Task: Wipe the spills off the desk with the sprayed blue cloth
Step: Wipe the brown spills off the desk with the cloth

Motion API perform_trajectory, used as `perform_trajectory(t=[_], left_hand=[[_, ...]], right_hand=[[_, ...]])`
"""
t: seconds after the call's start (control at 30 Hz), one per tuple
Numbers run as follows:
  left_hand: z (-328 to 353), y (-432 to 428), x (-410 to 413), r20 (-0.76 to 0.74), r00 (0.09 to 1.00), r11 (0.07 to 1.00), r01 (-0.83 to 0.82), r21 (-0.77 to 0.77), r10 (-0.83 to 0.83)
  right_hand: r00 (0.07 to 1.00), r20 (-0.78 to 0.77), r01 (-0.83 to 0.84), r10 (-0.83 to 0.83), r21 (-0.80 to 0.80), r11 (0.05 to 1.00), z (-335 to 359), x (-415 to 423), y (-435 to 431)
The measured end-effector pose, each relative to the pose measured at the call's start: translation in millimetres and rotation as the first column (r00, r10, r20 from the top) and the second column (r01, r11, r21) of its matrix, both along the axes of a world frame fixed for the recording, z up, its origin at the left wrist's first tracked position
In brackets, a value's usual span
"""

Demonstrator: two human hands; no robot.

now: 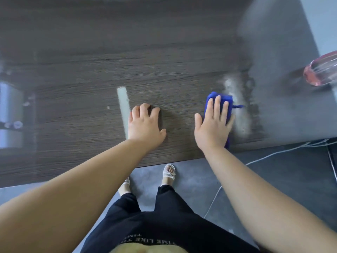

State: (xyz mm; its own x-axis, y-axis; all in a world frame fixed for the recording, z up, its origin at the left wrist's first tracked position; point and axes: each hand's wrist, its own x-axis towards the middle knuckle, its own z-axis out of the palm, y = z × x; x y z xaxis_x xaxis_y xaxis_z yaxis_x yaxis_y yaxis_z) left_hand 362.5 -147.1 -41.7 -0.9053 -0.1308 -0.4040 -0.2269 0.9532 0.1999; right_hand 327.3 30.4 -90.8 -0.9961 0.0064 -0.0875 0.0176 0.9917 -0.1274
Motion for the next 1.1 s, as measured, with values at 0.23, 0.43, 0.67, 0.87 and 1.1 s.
perform_trajectory(t=[0.23,0.43,0.67,0.87,1.1], left_hand=[[9.6,5.1,-19.3,0.087,0.993,0.996,-0.084,-0.027,0.086],[9.5,8.2,-36.3,0.148,0.986,0.995,-0.068,-0.076,0.079],[6.5,-22.6,-71.0,0.078,0.995,0.993,-0.059,-0.101,0.068],[5.6,-50.2,-97.8,0.113,0.993,0.996,-0.018,-0.090,0.028],[2.6,-45.6,-110.8,0.104,0.995,0.991,0.016,-0.132,-0.002]], right_hand=[[0.741,0.000,-0.671,0.671,0.013,0.741,-1.3,-35.6,42.8],[0.998,0.062,-0.026,0.024,0.033,0.999,5.2,-93.5,18.5],[0.819,0.027,-0.573,0.573,-0.012,0.820,1.2,-66.8,-38.0],[0.980,0.062,-0.190,0.188,0.014,0.982,1.9,-167.9,-42.9],[0.899,0.057,-0.435,0.434,0.003,0.901,6.4,-150.1,-108.7]])
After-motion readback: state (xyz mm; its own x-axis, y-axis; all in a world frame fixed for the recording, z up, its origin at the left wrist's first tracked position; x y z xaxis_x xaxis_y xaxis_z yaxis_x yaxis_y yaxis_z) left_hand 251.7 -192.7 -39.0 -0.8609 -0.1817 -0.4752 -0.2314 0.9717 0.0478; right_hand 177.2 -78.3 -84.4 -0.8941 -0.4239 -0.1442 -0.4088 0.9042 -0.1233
